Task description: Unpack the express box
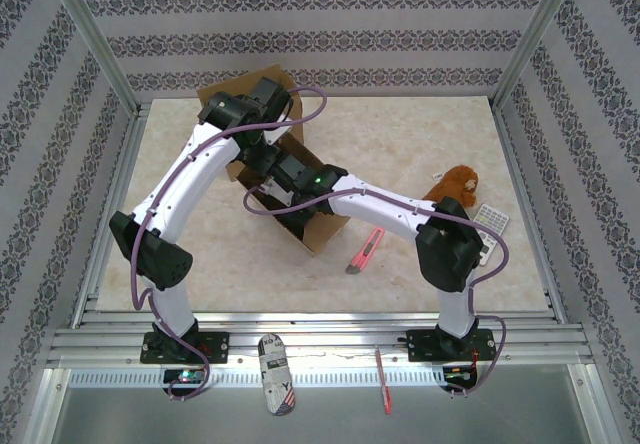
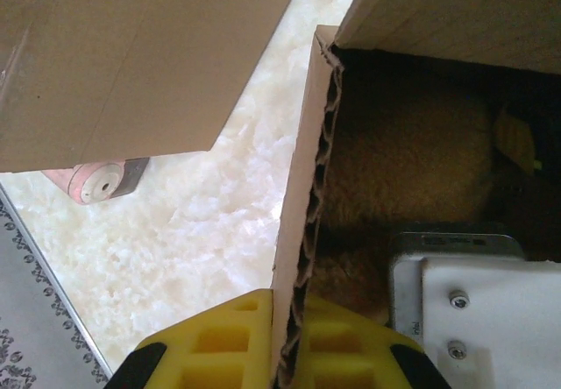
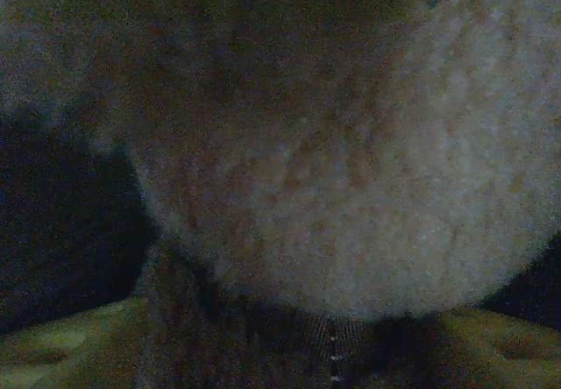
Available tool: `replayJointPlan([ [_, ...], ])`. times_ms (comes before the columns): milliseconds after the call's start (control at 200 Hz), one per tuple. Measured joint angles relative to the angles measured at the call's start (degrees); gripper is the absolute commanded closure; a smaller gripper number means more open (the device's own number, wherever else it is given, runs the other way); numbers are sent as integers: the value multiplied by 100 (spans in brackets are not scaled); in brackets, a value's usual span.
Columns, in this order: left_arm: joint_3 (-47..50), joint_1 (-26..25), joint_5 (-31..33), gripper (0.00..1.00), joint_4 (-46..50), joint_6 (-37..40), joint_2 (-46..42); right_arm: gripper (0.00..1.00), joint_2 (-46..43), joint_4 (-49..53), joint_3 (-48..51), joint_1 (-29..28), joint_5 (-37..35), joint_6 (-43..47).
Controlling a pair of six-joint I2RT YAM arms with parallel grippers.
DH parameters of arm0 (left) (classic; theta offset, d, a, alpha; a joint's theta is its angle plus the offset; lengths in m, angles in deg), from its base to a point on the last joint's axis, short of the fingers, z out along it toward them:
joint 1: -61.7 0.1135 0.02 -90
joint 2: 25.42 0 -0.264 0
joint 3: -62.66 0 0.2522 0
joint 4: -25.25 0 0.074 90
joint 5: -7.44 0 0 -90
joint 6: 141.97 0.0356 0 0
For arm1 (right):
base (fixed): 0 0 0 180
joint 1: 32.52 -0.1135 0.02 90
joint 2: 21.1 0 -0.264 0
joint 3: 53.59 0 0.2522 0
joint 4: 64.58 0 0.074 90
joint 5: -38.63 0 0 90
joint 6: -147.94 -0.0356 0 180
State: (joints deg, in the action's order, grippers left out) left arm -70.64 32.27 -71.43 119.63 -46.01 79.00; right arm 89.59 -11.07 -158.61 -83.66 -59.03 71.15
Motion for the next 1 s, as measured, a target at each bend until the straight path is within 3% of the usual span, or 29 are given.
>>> replayJointPlan([
  [190, 7, 15, 24, 100, 0, -2, 0, 57, 131, -52, -26, 0, -2, -94],
  [360, 7, 17, 24, 100, -2, -2, 0, 73, 133, -76, -28, 2, -7, -136],
  [480, 17, 17, 11, 100, -4, -4, 0, 89, 109, -83, -20, 2, -11, -127],
  [525, 28, 20, 4, 100, -4, -4, 0, 100, 98, -92, -11, 2, -13, -162],
  [999, 140, -59, -87, 100, -7, -4, -2, 100, -221, -129, 299, 2, 103, -284],
])
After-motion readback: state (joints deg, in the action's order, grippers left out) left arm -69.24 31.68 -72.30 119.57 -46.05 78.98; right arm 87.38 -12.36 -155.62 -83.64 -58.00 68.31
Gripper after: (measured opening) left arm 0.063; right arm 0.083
